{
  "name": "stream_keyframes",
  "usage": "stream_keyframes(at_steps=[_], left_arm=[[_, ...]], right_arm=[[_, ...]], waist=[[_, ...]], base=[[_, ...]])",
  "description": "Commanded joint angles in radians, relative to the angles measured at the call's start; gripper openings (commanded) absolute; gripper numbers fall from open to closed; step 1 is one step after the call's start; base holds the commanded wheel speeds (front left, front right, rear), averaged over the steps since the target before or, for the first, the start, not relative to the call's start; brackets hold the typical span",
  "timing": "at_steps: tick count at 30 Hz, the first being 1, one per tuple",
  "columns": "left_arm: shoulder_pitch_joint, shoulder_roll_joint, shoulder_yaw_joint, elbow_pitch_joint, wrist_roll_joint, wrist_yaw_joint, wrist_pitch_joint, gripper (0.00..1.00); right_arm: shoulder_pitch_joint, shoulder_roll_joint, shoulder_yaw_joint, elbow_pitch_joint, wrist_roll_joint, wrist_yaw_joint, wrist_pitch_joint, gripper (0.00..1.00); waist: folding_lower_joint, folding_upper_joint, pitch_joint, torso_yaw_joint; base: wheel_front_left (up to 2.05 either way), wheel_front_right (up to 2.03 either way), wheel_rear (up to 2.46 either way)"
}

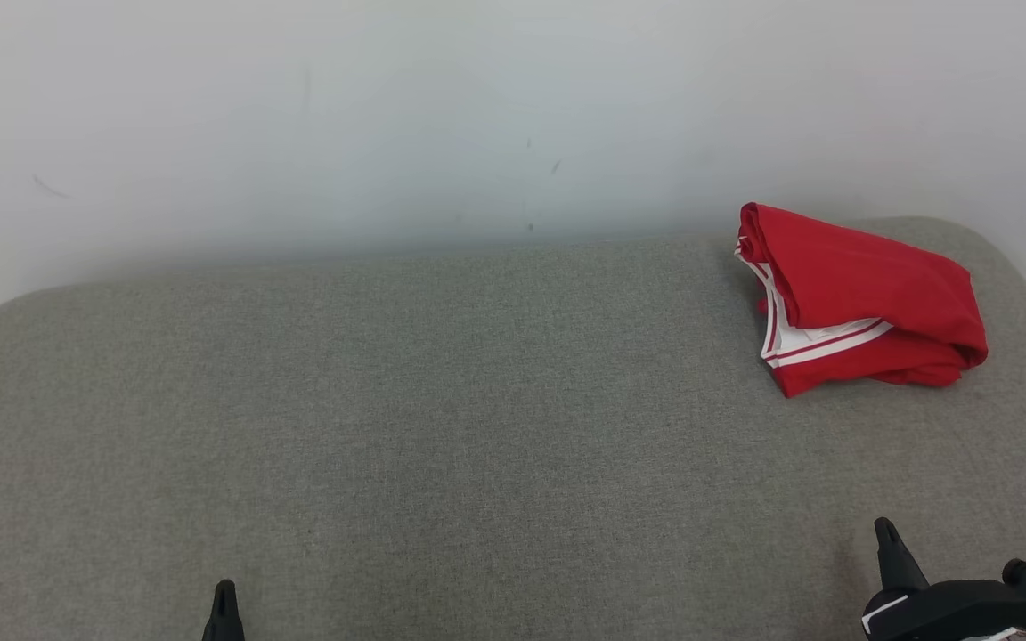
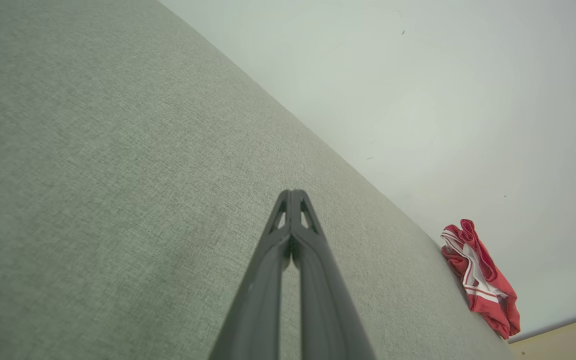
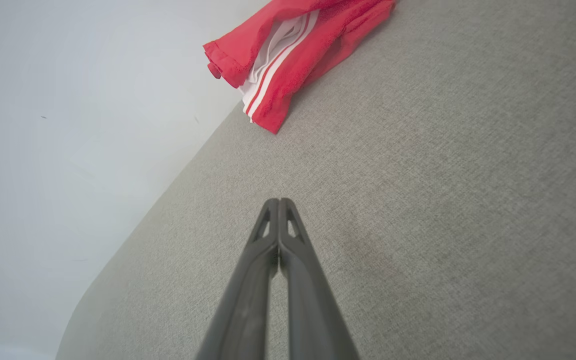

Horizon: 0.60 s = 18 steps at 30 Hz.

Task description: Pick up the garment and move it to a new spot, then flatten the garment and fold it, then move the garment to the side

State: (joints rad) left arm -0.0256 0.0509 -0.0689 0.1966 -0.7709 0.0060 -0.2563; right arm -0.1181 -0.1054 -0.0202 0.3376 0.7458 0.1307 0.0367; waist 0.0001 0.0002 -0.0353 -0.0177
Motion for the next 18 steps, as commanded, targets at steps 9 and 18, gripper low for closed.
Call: stream_keyframes(at_steps=[9, 18], left_arm=[[-0.045, 0.003, -0.027, 0.010, -0.139, -0.024, -0.003, 0.00], [-0.066, 0.003, -0.050, 0.026, -0.254, -0.043, -0.004, 0.00]], right_arm=[[-0.048, -0.015, -0.063, 0.010, 0.132, 0.000, 0.060, 0.00], [-0.070, -0.019, -0.116, 0.028, 0.240, 0.000, 0.115, 0.00]], waist=[[-0.0001, -0.0002, 0.005, 0.002], [-0.0001, -0.0002, 0.009, 0.004]], base=[[0.00, 0.00, 0.00], [0.00, 0.00, 0.00]])
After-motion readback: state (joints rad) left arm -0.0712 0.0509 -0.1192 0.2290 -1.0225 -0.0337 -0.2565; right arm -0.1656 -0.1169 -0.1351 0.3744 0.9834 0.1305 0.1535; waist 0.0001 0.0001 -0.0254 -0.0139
